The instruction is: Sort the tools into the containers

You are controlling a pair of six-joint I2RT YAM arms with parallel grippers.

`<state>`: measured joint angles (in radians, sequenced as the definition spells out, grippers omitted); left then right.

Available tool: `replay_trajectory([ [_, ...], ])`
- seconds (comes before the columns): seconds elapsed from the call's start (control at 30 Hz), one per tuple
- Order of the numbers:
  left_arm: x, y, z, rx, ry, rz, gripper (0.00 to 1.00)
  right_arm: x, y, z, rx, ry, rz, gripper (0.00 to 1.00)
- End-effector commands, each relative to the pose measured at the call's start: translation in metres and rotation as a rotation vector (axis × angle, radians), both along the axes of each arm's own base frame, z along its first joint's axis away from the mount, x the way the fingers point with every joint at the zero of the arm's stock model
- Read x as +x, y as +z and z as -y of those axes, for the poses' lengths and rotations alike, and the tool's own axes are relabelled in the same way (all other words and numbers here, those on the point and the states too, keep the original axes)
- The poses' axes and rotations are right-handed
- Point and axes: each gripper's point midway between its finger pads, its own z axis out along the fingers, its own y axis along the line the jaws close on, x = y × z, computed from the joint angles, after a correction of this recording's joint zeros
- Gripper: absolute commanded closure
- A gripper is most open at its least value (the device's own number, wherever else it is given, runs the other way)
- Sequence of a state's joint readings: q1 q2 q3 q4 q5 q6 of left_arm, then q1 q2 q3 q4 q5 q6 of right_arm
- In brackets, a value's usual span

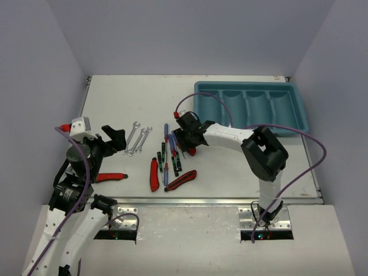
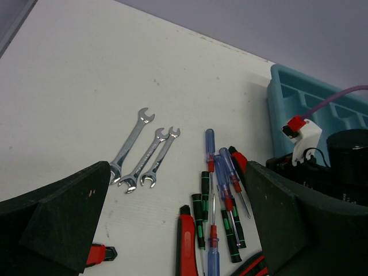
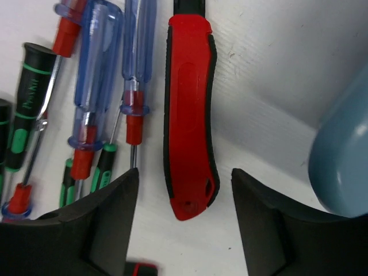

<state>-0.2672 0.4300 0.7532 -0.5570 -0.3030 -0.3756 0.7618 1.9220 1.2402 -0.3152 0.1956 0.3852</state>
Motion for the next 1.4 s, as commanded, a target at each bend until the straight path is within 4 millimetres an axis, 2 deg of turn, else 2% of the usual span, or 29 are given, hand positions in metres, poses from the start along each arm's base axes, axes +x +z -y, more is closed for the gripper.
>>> replay_trajectory([
  [0.0,0.003,0.011,0.003,-0.017,-0.013,0.049,0.0,0.023,0.003,-0.006,-0.03,0.0,0.067,0.41],
  [0.27,0.003,0.011,0.005,-0.015,-0.022,0.048,0.0,0.009,-0.023,-0.012,-0.009,0.042,0.013,0.64],
  [0.4,0.003,0.011,0.004,-0.015,-0.021,0.05,0.0,0.0,-0.021,-0.018,-0.011,0.067,0.024,0.82],
  [0.5,0.002,0.012,0.004,-0.016,-0.019,0.053,0.0,0.003,-0.001,-0.018,-0.021,0.048,0.075,0.85],
  [0.63,0.002,0.013,0.003,-0.016,-0.018,0.056,0.0,0.005,0.039,-0.021,0.034,0.035,0.131,0.89],
  [0.73,0.002,0.013,0.003,-0.018,-0.016,0.058,0.0,0.005,0.064,-0.022,0.073,0.033,0.165,0.99],
  [0.97,0.002,0.012,0.004,-0.017,-0.017,0.054,0.0,0.002,0.111,-0.022,0.136,0.029,0.21,1.0],
  [1.1,0.002,0.012,0.003,-0.017,-0.016,0.053,0.0,0.019,0.137,0.0,0.103,-0.079,0.296,1.0],
  [1.17,0.003,0.011,0.003,-0.015,-0.014,0.049,0.0,0.037,0.146,0.021,0.104,-0.161,0.318,1.0],
  [1.27,0.004,0.009,0.004,-0.015,-0.017,0.04,0.0,0.069,0.147,0.057,0.092,-0.307,0.31,1.0],
  [1.37,0.005,0.007,0.005,-0.013,-0.02,0.03,0.0,0.091,0.141,0.079,0.081,-0.401,0.306,1.0],
])
